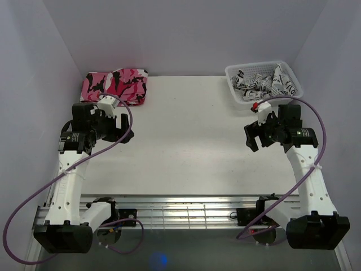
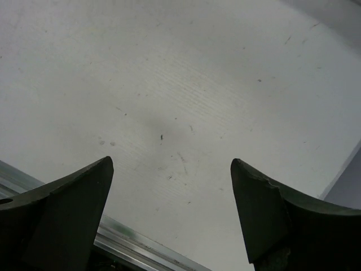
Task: Fold and stack the trousers
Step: Grab the trousers from the pile, then move the trousers to the center of the board, then flatten the trousers out
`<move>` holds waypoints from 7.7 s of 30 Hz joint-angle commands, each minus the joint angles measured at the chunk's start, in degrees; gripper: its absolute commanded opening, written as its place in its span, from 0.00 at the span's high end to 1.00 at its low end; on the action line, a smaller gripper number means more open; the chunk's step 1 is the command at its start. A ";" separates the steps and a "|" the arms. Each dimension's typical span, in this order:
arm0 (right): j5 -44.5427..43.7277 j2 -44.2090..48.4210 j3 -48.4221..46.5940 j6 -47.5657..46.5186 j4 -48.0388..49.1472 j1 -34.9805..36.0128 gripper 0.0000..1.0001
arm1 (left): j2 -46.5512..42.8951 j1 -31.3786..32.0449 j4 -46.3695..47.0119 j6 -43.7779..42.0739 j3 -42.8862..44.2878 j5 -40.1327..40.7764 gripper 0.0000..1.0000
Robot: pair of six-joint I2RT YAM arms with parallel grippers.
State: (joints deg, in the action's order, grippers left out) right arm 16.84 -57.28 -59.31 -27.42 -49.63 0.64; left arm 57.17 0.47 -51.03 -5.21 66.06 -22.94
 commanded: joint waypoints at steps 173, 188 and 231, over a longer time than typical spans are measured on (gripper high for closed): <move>-8.49 -46.88 -0.28 -3.34 23.17 -8.90 0.44 | 8.75 1.67 13.75 -20.71 -12.01 19.85 1.00; 13.20 -29.93 -7.66 -19.94 -1.39 -11.19 0.23 | 20.18 -24.64 3.05 -25.10 -0.24 -7.45 0.31; -17.46 -13.30 15.19 -14.06 31.26 26.87 0.92 | 29.40 -36.51 0.93 -10.70 -8.48 -31.80 0.02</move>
State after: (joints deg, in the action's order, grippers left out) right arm -0.54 -70.96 -42.87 -39.44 -16.56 28.58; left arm 87.70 -36.25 -53.21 -18.98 59.51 -46.92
